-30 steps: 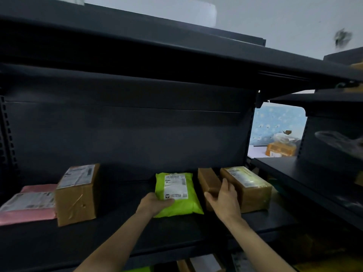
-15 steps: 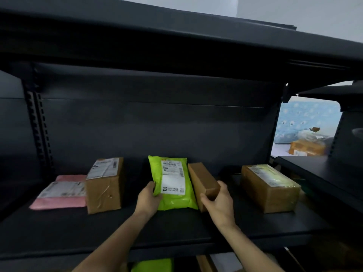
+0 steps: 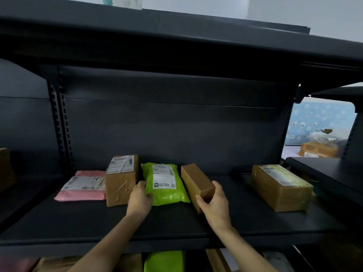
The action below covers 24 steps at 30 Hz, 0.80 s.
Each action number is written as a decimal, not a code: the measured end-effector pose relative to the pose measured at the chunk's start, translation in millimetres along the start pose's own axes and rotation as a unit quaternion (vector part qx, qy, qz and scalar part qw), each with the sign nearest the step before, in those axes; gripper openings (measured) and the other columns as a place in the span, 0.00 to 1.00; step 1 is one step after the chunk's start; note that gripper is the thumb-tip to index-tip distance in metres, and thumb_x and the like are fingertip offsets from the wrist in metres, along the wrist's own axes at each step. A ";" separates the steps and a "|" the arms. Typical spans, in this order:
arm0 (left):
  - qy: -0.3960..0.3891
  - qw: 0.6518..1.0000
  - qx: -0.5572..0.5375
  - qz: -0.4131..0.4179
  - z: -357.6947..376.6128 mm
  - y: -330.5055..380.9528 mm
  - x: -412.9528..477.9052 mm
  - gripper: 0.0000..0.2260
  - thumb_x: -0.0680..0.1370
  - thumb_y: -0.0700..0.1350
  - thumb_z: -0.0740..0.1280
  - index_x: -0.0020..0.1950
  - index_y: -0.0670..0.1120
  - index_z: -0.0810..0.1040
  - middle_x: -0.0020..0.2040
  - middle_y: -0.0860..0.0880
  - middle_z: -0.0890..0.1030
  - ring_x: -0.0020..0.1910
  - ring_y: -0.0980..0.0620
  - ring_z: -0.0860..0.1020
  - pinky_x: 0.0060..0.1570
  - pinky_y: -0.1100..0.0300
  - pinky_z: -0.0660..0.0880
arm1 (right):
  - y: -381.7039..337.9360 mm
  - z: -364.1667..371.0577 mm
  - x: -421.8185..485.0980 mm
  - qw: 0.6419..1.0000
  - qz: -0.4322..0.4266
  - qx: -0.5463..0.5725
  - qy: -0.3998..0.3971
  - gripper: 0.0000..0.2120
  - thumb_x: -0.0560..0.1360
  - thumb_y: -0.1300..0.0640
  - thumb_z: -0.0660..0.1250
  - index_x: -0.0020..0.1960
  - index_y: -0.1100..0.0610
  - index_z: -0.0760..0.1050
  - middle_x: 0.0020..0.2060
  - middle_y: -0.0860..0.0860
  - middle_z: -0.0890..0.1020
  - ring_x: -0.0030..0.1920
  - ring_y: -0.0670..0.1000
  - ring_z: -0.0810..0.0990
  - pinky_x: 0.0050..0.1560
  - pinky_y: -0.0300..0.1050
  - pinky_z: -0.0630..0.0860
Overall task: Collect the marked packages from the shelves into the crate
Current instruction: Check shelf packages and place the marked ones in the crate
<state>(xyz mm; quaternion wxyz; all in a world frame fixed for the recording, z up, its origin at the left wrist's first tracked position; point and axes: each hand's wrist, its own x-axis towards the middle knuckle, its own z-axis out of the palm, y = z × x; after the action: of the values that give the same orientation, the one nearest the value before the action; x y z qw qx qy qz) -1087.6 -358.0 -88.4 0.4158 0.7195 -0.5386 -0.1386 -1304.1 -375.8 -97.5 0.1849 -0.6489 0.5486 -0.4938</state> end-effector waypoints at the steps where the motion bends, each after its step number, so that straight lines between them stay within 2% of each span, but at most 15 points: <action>1: 0.008 1.000 0.011 0.010 -0.3 1.5 -2.6 0.19 0.76 0.35 0.64 0.67 0.39 0.68 0.63 0.39 0.73 0.62 0.42 0.72 0.59 0.54 0.69 | 0.6 -2.8 -0.2 1.000 -0.011 -0.016 0.000 0.35 0.69 0.54 0.73 0.71 0.59 0.62 0.63 0.55 0.74 0.62 0.53 0.74 0.60 0.38 0.68; 4: 0.060 0.990 0.104 0.079 1.7 10.2 -11.1 0.24 0.75 0.38 0.65 0.71 0.40 0.64 0.68 0.40 0.68 0.67 0.41 0.65 0.66 0.53 0.65 | 4.9 -14.9 0.9 0.986 -0.093 -0.136 0.008 0.34 0.70 0.54 0.72 0.71 0.57 0.61 0.65 0.54 0.72 0.64 0.52 0.72 0.62 0.42 0.69; 6: 0.079 0.978 0.148 0.126 6.5 19.0 -16.2 0.25 0.76 0.40 0.65 0.72 0.41 0.64 0.69 0.41 0.67 0.68 0.43 0.64 0.68 0.54 0.62 | 10.0 -23.5 2.2 0.955 -0.156 -0.253 0.000 0.33 0.69 0.55 0.71 0.71 0.58 0.62 0.66 0.54 0.71 0.66 0.53 0.70 0.66 0.45 0.66; 8: 0.064 0.972 0.163 0.157 15.5 28.4 -21.2 0.24 0.77 0.42 0.63 0.73 0.42 0.63 0.70 0.43 0.67 0.69 0.45 0.64 0.69 0.57 0.60 | 15.2 -29.0 0.9 0.926 -0.186 -0.327 -0.026 0.33 0.69 0.56 0.71 0.70 0.58 0.64 0.67 0.54 0.70 0.68 0.55 0.68 0.69 0.48 0.64; 11: 0.025 0.971 0.155 0.179 32.8 40.4 -28.4 0.22 0.79 0.43 0.61 0.73 0.44 0.63 0.69 0.46 0.67 0.69 0.48 0.63 0.68 0.61 0.59 | 22.6 -30.4 -3.5 0.907 -0.226 -0.347 -0.077 0.32 0.69 0.55 0.70 0.71 0.56 0.63 0.70 0.52 0.68 0.71 0.54 0.64 0.72 0.49 0.59; 13: 0.004 0.972 0.143 0.186 44.1 46.1 -32.0 0.21 0.79 0.42 0.61 0.72 0.43 0.66 0.69 0.46 0.68 0.69 0.48 0.65 0.68 0.61 0.60 | 27.1 -31.8 -5.2 0.911 -0.234 -0.325 -0.096 0.32 0.72 0.50 0.67 0.72 0.53 0.60 0.71 0.50 0.65 0.72 0.51 0.61 0.73 0.44 0.54; 16: -0.028 0.978 0.104 0.176 58.7 54.9 -37.4 0.19 0.79 0.41 0.60 0.70 0.42 0.68 0.68 0.45 0.71 0.68 0.47 0.68 0.66 0.62 0.61 | 30.9 -42.4 -3.4 0.959 -0.171 -0.223 -0.047 0.29 0.74 0.44 0.64 0.71 0.53 0.63 0.70 0.50 0.68 0.70 0.49 0.64 0.70 0.41 0.57; 19: -0.067 0.984 0.041 0.158 71.5 68.3 -43.1 0.16 0.79 0.40 0.60 0.66 0.39 0.72 0.63 0.41 0.76 0.64 0.43 0.73 0.62 0.59 0.65 | 35.3 -55.6 4.0 0.992 -0.021 -0.124 -0.033 0.27 0.77 0.45 0.59 0.73 0.54 0.60 0.71 0.53 0.65 0.71 0.51 0.62 0.69 0.44 0.60; 21: -0.100 0.988 -0.027 0.115 80.2 79.6 -46.9 0.13 0.81 0.42 0.59 0.62 0.38 0.75 0.60 0.40 0.79 0.61 0.42 0.76 0.58 0.57 0.69 | 37.5 -59.0 8.6 0.992 0.076 -0.049 -0.082 0.25 0.79 0.47 0.57 0.73 0.56 0.60 0.71 0.54 0.66 0.70 0.52 0.65 0.68 0.44 0.62; 24: -0.150 0.983 -0.101 0.023 92.3 93.5 -51.0 0.18 0.82 0.50 0.56 0.66 0.40 0.73 0.63 0.41 0.78 0.62 0.43 0.76 0.59 0.58 0.71 | 39.4 -56.3 6.1 0.991 0.075 0.006 -0.112 0.17 0.80 0.53 0.58 0.67 0.56 0.68 0.62 0.54 0.76 0.58 0.48 0.74 0.56 0.37 0.67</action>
<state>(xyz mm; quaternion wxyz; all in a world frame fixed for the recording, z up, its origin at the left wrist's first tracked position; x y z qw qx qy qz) -1228.5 -360.9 -88.0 0.4038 0.6325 -0.5944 -0.2889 -1373.0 -377.2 -100.6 0.2850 -0.6561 0.5688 -0.4060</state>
